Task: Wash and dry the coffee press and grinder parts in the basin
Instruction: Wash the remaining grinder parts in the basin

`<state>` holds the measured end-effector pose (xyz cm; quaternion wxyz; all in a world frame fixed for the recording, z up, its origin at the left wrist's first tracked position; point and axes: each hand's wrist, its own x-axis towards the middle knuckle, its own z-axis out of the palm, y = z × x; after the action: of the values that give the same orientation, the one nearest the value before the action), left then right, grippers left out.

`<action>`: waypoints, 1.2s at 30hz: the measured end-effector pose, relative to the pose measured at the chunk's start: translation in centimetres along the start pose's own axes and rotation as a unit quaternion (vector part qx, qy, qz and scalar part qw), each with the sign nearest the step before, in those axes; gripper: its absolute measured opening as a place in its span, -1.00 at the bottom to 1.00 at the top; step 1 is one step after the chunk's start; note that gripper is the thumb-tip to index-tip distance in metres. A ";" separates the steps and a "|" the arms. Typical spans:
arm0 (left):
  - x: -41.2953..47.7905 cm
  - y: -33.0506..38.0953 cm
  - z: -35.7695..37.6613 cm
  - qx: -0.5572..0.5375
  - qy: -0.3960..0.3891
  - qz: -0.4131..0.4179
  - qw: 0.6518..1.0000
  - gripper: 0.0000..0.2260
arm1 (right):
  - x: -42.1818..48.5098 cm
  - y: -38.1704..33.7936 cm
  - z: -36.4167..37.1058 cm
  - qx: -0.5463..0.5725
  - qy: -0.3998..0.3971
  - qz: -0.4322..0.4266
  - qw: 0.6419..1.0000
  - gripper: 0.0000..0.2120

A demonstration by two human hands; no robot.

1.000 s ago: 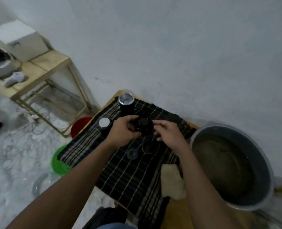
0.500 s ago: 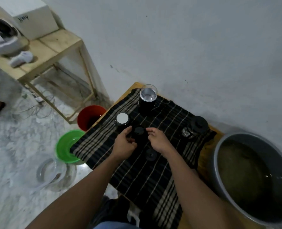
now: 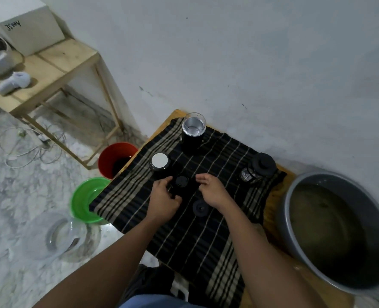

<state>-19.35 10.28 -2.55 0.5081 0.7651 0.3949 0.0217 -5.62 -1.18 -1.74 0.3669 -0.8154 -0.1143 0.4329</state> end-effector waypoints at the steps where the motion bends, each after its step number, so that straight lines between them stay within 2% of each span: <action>1: -0.3 0.3 0.1 0.023 0.032 0.025 0.999 -0.51 | 0.0 0.1 -0.7 0.003 0.023 -0.007 1.000 -0.63; 3: -0.9 1.2 0.4 0.066 0.041 0.075 0.994 -0.63 | -0.3 0.4 -2.4 0.007 0.074 -0.017 0.997 -0.66; 5: -1.2 2.0 1.0 0.099 -0.002 0.116 0.988 -0.67 | -0.7 1.0 -3.8 0.013 0.105 -0.011 0.994 -0.68; 10: -1.1 4.3 3.4 0.201 -0.121 0.148 0.961 -0.55 | -2.3 4.0 -4.9 -0.006 0.145 0.042 0.989 -0.69; 13: -0.6 5.3 4.9 0.218 -0.180 0.138 0.949 -0.51 | -2.8 5.9 -4.4 0.001 0.171 0.084 0.982 -0.65; 17: 0.4 6.1 6.3 0.247 -0.206 0.122 0.939 -0.57 | -2.8 7.4 -3.6 0.033 0.170 0.122 0.977 -0.61; 23: 1.5 6.8 7.5 0.258 -0.265 0.080 0.926 -0.77 | -2.8 8.0 -2.9 0.074 0.182 0.128 0.972 -0.61; 26: 1.9 7.0 8.0 0.247 -0.290 0.063 0.922 -0.72 | -2.8 8.3 -2.8 0.100 0.188 0.134 0.968 -0.62; 29: 2.1 7.4 8.2 0.218 -0.281 0.045 0.934 -0.62 | -2.6 8.3 -2.6 0.139 0.205 0.136 0.959 -0.63; 31: 2.1 7.9 8.2 0.181 -0.255 0.032 0.949 -0.71 | -2.8 8.0 -2.6 0.150 0.240 0.123 0.951 -0.65; 36: 1.5 9.5 7.9 0.053 -0.120 0.040 0.991 -0.62 | -4.7 6.0 -3.4 0.128 0.373 0.018 0.919 -0.75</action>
<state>-9.36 3.59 0.67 0.5094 0.8032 0.3007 -0.0703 -6.56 -9.48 -1.78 0.4765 -0.8656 0.1021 0.1149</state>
